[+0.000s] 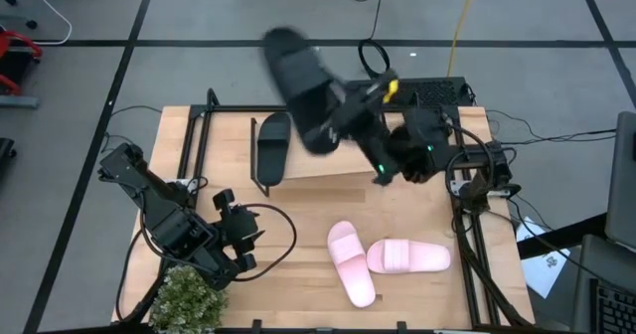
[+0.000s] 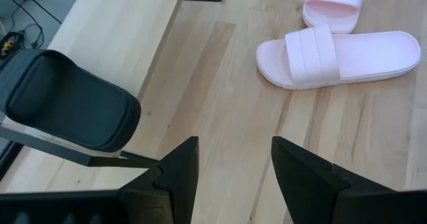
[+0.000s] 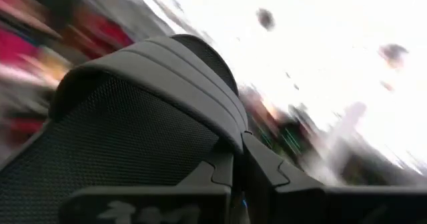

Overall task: Pick and place slides into the shelf
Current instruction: Put the black slide on the shelf

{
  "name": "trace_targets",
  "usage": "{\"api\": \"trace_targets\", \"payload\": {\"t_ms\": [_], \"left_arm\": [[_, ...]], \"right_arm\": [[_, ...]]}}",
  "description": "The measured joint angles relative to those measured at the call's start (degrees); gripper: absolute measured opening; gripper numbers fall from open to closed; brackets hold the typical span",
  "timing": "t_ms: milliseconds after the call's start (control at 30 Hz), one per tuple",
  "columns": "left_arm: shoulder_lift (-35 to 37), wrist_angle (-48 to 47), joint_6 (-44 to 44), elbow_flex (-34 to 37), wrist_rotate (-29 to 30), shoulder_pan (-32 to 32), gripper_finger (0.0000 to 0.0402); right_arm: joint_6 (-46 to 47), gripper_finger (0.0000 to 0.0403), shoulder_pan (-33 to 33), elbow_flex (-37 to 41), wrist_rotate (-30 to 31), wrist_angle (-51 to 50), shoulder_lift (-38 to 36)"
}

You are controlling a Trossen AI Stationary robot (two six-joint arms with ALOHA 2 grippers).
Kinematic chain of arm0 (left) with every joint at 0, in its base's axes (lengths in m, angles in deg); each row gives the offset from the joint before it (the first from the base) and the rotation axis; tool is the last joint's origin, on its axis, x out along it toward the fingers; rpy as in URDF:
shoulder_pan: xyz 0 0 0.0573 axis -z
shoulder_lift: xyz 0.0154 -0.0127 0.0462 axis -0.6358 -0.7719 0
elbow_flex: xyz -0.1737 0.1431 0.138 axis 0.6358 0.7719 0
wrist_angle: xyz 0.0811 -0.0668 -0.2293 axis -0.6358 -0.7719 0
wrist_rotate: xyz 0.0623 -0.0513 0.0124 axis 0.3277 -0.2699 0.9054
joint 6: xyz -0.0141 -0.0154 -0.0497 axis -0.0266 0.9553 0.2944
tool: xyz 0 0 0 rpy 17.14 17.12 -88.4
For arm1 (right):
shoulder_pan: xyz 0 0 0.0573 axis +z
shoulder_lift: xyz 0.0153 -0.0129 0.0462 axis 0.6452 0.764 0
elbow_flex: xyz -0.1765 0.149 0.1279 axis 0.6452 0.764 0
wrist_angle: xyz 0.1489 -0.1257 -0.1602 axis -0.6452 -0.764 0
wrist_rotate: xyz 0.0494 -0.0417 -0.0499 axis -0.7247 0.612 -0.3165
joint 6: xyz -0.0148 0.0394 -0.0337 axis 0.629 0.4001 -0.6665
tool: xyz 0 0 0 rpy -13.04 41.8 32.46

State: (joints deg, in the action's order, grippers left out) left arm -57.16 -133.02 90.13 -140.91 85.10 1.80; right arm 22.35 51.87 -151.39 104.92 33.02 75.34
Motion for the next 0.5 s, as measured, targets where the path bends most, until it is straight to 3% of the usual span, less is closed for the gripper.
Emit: {"api": "trace_targets", "payload": {"t_ms": [100,167,300,500], "left_arm": [[0.0,0.0,0.0,0.0,-0.1,0.0,0.0186],[0.0,0.0,0.0,0.0,-0.2,0.0,0.0186],[0.0,-0.5,0.0,0.0,-0.3,0.1,0.0186],[0.0,-0.6,0.0,0.0,-1.1,0.1,0.0186]], "right_arm": [[0.2,0.0003,2.1,0.0,-14.2,0.3,0.0],[0.2,0.0003,3.2,0.0,-20.6,1.3,0.0],[-0.8,0.0002,4.8,-0.4,-26.9,2.2,-1.3],[2.8,0.0001,6.2,-6.4,-36.6,-4.4,-2.8]]}}
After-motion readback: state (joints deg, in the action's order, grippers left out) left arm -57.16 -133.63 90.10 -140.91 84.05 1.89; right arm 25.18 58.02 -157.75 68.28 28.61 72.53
